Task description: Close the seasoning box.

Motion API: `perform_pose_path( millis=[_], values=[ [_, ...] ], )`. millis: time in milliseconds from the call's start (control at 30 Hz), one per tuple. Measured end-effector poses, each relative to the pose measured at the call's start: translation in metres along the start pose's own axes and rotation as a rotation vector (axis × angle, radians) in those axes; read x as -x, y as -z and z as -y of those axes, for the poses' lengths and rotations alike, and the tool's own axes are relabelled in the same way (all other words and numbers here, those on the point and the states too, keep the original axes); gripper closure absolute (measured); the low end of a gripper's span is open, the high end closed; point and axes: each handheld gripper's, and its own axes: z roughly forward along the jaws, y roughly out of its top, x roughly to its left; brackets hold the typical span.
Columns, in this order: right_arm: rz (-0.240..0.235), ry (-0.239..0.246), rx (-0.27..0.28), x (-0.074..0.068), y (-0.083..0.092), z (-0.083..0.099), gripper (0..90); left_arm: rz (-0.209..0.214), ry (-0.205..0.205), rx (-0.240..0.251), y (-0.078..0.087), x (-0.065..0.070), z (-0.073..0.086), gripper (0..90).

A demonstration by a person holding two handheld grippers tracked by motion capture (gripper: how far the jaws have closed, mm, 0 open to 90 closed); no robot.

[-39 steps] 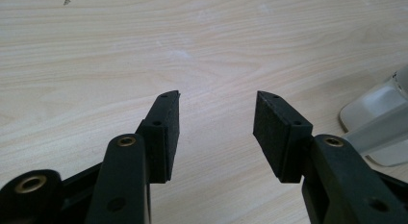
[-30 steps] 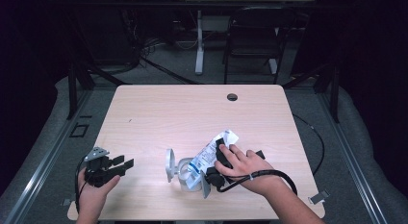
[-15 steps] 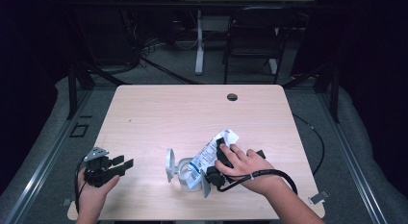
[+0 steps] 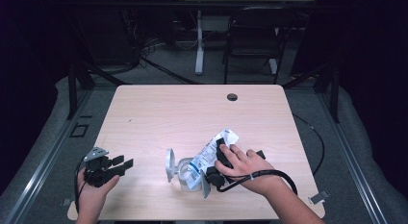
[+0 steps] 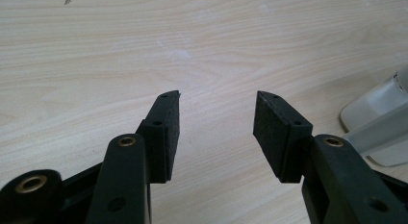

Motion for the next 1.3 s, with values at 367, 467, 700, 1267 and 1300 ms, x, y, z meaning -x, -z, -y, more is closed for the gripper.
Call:
perform_pose_path(
  millis=[367, 467, 700, 1267, 1300],
  values=[
    [0.005, 0.007, -0.003, 0.0006, 0.0012, -0.0006, 66.7, -0.001, 0.003, -0.001, -0.0004, -0.0001, 0.0, 52.4],
    [0.006, 0.011, -0.002, 0.0014, 0.0017, -0.0005, 67.0, 0.003, -0.003, -0.018, -0.0002, -0.0002, -0.0003, 52.4],
    [0.003, 0.009, -0.002, 0.0012, 0.0016, -0.0006, 67.4, 0.003, 0.003, -0.01, -0.0004, -0.0007, 0.0002, 52.4],
    [-0.001, 0.003, -0.004, 0.0021, 0.002, -0.0007, 68.8, 0.005, -0.001, -0.012, -0.0009, -0.0002, 0.0, 52.4],
    [0.0, 0.007, -0.01, 0.0024, 0.0025, -0.001, 69.2, 0.004, 0.001, -0.009, -0.0008, -0.0003, 0.0001, 52.5]
  ],
)
